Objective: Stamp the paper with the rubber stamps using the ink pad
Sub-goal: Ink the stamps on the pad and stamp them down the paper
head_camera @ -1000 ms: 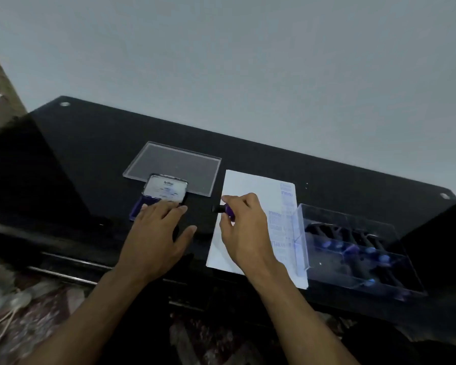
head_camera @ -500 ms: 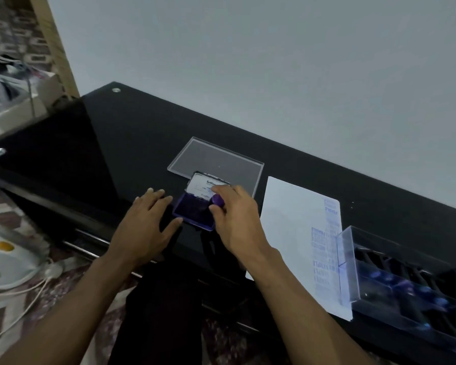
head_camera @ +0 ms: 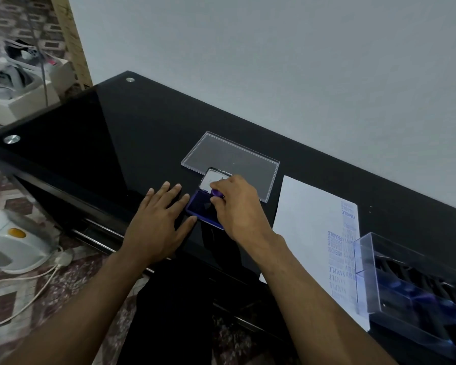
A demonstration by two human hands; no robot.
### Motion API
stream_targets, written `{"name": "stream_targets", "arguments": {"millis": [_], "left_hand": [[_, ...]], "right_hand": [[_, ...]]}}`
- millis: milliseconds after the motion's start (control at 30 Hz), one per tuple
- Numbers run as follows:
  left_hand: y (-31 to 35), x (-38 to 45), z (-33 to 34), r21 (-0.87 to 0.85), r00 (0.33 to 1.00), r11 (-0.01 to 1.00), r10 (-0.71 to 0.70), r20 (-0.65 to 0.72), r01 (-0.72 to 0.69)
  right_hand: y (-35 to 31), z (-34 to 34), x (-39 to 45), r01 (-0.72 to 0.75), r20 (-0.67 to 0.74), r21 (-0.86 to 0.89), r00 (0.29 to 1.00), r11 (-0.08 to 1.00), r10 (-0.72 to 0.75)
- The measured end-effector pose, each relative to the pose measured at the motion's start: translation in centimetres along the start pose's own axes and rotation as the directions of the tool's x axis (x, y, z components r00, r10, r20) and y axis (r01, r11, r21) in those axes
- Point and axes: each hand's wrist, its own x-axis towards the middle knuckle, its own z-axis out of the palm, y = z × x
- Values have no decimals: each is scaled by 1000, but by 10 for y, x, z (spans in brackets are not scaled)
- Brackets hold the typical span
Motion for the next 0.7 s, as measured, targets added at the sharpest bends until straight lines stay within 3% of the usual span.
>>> {"name": "stream_targets", "arguments": {"millis": [333, 700], "left_hand": [[1, 1, 2, -2, 1000, 1000, -13, -15, 13], [2, 1, 2, -6, 999, 1000, -21, -25, 21]], "right_hand": [[-1, 2, 3, -17, 42, -44, 999, 999, 18], [-2, -9, -4, 60, -5, -15, 998, 998, -60]]}}
